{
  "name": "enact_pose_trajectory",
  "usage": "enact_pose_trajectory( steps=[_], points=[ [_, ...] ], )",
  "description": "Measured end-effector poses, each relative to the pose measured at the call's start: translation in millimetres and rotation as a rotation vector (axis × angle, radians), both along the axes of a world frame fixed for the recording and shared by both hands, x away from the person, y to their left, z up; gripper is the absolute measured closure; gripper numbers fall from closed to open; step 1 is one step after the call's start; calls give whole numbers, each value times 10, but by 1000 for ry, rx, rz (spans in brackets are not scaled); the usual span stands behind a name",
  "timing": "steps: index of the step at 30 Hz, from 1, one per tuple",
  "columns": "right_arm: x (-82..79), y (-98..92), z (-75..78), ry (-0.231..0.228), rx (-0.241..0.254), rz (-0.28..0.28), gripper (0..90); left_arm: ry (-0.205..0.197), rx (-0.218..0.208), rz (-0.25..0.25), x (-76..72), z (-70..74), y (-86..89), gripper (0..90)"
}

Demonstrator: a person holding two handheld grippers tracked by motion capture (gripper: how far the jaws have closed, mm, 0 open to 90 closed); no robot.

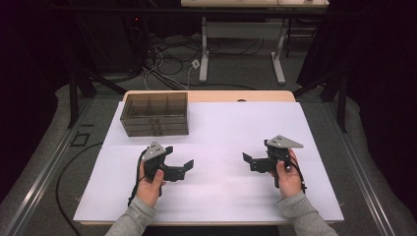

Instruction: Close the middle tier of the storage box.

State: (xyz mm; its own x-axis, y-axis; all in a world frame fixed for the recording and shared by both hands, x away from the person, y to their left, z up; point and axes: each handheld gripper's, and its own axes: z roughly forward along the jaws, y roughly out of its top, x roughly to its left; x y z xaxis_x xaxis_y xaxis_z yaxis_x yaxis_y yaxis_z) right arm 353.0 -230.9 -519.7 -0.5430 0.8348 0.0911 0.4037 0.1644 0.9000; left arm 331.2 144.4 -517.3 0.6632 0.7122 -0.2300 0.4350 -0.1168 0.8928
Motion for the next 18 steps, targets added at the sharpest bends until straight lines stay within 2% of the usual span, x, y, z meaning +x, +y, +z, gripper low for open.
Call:
enact_pose_trajectory(
  steps=[6, 7, 8, 11, 18],
  points=[
    [-1, 10, -19, 12, 0, -2, 0, 5, 13, 3, 1, -47, 8, 5],
    [-2, 10, -21, 13, -2, -1, 0, -4, 18, 5, 4, -55, 9, 5],
    [-3, 11, -23, 15, -2, -2, 0, 6, 13, 7, -1, -60, 5, 5],
    [1, 17, -31, 5, -7, 0, 0, 9, 23, 7, 3, -71, 8, 4],
    [-1, 19, -41, 16, -11, 2, 0, 11, 15, 18, 15, -85, 20, 5]
  ],
)
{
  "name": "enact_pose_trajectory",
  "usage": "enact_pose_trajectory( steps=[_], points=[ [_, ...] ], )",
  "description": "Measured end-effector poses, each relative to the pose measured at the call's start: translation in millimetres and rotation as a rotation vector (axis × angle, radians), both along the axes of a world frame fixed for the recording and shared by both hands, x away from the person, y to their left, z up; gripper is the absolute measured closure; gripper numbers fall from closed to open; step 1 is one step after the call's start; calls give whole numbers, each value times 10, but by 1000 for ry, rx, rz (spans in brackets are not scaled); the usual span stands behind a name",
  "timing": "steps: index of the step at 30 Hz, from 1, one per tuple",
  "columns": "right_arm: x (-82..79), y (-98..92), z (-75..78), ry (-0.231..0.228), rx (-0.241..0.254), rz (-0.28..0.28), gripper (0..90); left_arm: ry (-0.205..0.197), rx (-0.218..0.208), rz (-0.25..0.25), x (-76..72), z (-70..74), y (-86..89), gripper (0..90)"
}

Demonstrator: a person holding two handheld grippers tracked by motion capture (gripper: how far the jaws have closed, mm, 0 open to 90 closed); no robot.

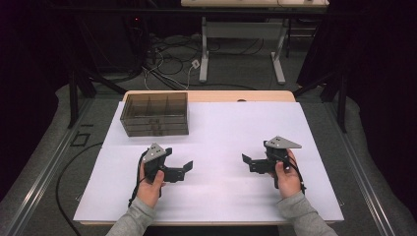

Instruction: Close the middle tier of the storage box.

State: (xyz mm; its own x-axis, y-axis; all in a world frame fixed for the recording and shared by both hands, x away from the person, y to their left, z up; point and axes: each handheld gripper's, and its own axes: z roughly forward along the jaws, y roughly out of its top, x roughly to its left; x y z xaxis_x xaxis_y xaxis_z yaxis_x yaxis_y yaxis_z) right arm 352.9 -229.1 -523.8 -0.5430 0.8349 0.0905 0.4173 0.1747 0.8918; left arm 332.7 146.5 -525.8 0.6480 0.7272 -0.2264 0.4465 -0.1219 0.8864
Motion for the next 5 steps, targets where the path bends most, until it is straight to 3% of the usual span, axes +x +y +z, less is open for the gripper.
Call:
enact_pose_trajectory(
  steps=[5],
  points=[
    [0, -10, -7, 2, -2, -2, 0, 2, 6, 2, 12, -6, 7, 4]
  ],
)
